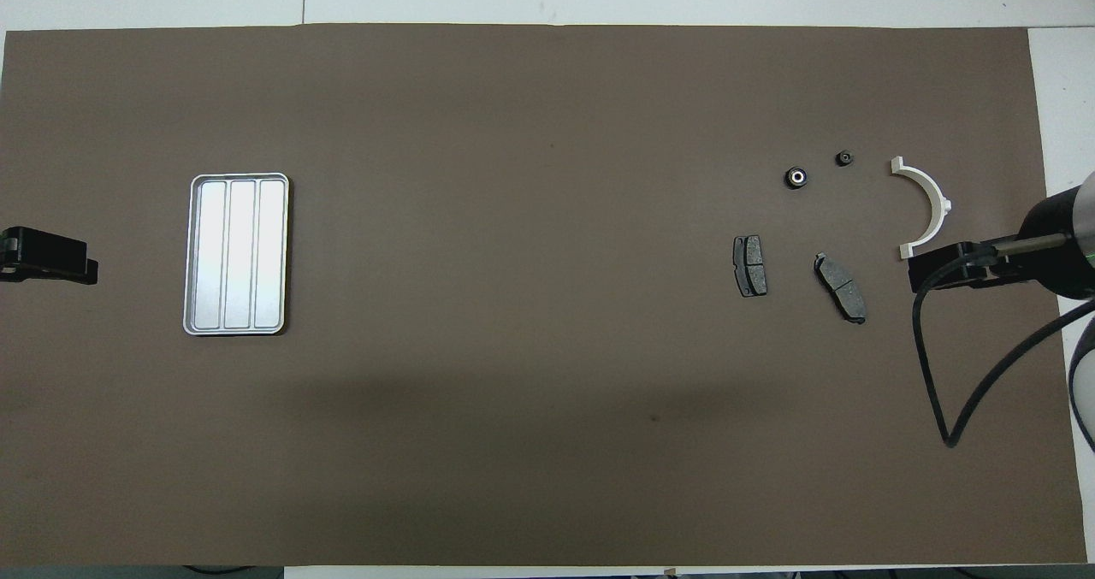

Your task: Place bearing gear from tray to pile

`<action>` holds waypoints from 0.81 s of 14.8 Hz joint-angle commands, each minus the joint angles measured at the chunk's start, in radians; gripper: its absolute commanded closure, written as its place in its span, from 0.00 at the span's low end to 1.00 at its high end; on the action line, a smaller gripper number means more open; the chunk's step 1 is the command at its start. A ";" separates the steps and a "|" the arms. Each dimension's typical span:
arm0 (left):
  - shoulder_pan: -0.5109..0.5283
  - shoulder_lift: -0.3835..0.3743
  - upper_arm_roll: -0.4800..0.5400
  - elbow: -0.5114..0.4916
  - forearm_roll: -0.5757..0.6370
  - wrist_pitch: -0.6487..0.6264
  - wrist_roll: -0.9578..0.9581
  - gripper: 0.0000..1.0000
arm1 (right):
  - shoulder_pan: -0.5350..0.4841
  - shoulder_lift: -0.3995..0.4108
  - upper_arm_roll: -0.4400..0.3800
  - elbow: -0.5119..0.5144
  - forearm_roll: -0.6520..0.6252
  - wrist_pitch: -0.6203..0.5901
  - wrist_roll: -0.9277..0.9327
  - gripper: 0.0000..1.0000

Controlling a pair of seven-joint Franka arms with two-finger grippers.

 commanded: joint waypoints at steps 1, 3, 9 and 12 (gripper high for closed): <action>-0.005 -0.004 0.005 0.000 -0.001 -0.004 -0.011 0.00 | -0.001 -0.007 0.006 -0.004 -0.006 0.005 0.019 0.00; -0.005 -0.004 0.005 0.000 -0.001 -0.004 -0.011 0.00 | -0.001 -0.007 0.006 -0.003 0.003 0.006 0.021 0.00; -0.007 -0.004 0.005 0.000 -0.001 -0.004 -0.011 0.00 | -0.001 -0.012 0.006 0.003 0.056 0.005 0.048 0.00; -0.007 -0.009 0.005 0.000 -0.001 -0.004 -0.011 0.00 | -0.006 -0.013 0.004 0.002 0.054 0.002 0.047 0.00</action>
